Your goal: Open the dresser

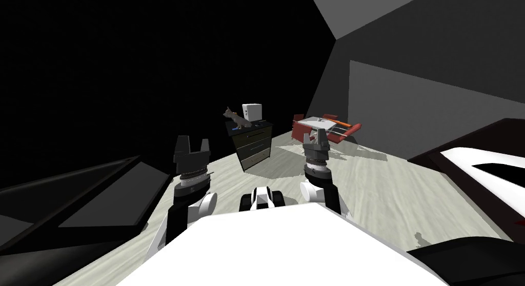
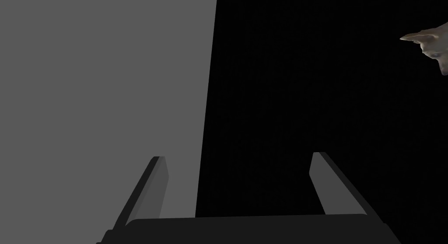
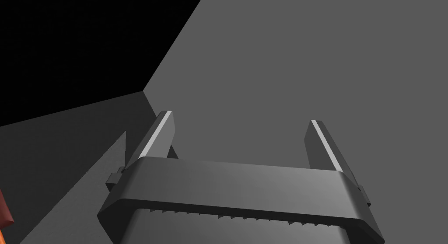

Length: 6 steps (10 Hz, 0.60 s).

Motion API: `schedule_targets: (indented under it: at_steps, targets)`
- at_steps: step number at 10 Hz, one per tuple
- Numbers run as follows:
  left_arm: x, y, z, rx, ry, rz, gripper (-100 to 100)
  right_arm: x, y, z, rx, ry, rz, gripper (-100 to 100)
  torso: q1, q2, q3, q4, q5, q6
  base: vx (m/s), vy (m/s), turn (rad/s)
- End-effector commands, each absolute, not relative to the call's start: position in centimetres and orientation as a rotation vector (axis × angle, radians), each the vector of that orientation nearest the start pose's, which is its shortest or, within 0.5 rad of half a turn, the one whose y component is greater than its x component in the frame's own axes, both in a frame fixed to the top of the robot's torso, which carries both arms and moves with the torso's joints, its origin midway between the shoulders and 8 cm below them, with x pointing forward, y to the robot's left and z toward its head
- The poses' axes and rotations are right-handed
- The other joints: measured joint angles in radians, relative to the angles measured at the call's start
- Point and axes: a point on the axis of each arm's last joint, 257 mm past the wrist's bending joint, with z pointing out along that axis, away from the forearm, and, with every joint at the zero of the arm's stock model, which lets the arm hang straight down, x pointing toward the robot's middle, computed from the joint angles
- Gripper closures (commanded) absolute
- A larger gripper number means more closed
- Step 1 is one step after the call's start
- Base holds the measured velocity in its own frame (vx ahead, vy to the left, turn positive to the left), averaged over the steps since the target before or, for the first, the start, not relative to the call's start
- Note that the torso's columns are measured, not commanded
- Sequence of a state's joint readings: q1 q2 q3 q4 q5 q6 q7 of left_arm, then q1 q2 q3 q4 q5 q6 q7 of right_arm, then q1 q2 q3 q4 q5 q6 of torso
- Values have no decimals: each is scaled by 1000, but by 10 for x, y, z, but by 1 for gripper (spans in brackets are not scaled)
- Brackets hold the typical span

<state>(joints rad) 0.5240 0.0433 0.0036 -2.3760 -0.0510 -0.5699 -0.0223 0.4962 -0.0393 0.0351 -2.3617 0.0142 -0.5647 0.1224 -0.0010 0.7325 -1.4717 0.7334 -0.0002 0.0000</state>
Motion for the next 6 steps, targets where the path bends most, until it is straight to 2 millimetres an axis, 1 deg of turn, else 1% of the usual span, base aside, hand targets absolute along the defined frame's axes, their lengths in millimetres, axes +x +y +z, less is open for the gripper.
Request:
schedule_targets:
  at_steps: [1,4,6]
  targets:
    - [317,256,56,-436,635,-1291,-100,316,-255,71,464,570,1249,0,-1,2,-5,3,0,0,88,-60,41]
    - [326,258,33,-430,669,-1309,-100,316,-255,71,464,570,1249,0,1,4,-5,4,0,0,111,-66,51]
    - [330,261,21,-429,670,-1325,-100,316,-255,71,464,570,1249,0,0,4,-5,4,0,0,155,-90,70]
